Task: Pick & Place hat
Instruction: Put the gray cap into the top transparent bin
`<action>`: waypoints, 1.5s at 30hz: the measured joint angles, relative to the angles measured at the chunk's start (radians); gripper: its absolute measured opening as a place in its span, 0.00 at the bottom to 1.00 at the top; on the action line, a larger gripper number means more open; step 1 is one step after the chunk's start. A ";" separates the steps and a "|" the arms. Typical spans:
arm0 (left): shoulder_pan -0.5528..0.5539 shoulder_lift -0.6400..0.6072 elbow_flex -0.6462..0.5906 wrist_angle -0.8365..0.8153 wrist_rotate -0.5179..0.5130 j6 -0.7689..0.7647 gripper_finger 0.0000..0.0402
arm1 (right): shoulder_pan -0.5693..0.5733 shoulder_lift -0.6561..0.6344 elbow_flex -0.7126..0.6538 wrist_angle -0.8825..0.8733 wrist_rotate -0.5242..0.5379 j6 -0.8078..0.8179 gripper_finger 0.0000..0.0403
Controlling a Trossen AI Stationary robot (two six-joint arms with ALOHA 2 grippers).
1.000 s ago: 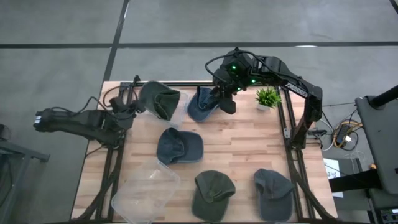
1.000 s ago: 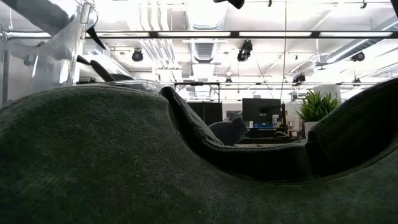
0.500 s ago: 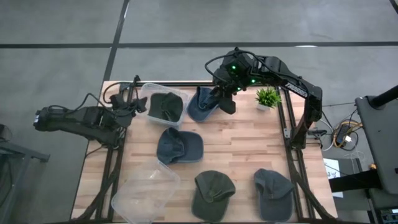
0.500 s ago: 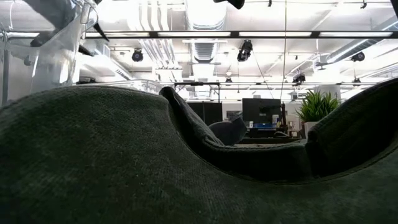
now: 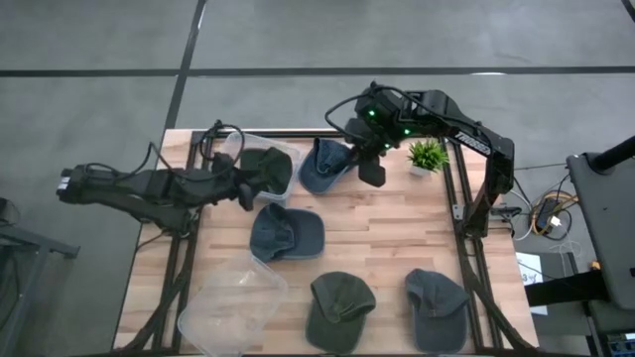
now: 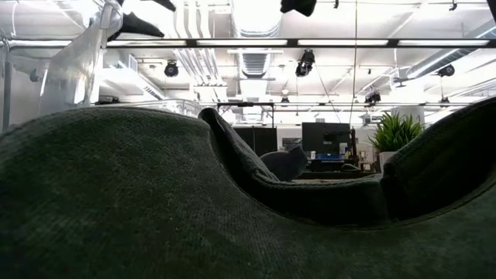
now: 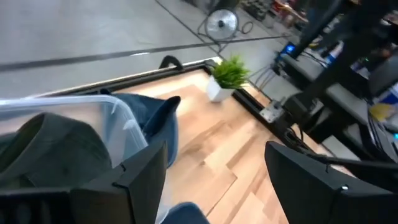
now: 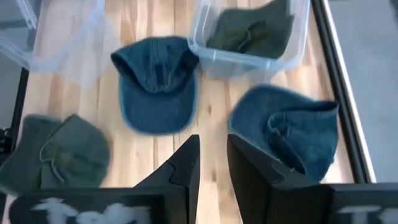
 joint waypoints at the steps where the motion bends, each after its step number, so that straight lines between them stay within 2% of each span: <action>1: -0.008 0.001 -0.003 -0.004 0.000 0.005 0.66 | 0.000 -0.003 -0.001 -0.010 0.000 0.001 0.18; 7: -0.055 0.000 -0.006 -0.067 -0.004 0.005 0.66 | 0.021 -0.061 -0.032 -0.048 -0.001 0.009 0.17; 10: -0.061 -0.014 -0.006 -0.076 -0.013 0.005 0.66 | 0.023 -0.134 -0.121 -0.060 -0.001 0.029 0.19; 13: -0.061 -0.030 -0.006 -0.077 -0.027 0.011 0.66 | 0.021 -0.260 -0.276 0.039 0.002 0.083 0.20; 21: -0.061 -0.035 -0.006 -0.092 -0.031 0.045 0.66 | 0.094 -0.653 -0.788 0.476 0.001 0.283 0.18; 28: -0.061 -0.035 -0.006 -0.097 -0.037 0.046 0.66 | 0.221 -0.864 -1.141 0.784 0.001 0.446 0.17; 32: -0.061 -0.035 -0.006 -0.100 -0.037 0.047 0.66 | 0.295 -0.905 -1.297 0.986 -0.002 0.515 0.17; 37: -0.061 -0.035 -0.006 -0.109 -0.037 0.047 0.66 | 0.371 -0.881 -1.429 1.157 -0.010 0.570 0.16; 45: -0.061 -0.035 -0.006 -0.113 -0.036 0.047 0.66 | 0.462 -0.789 -1.448 1.210 -0.011 0.639 0.16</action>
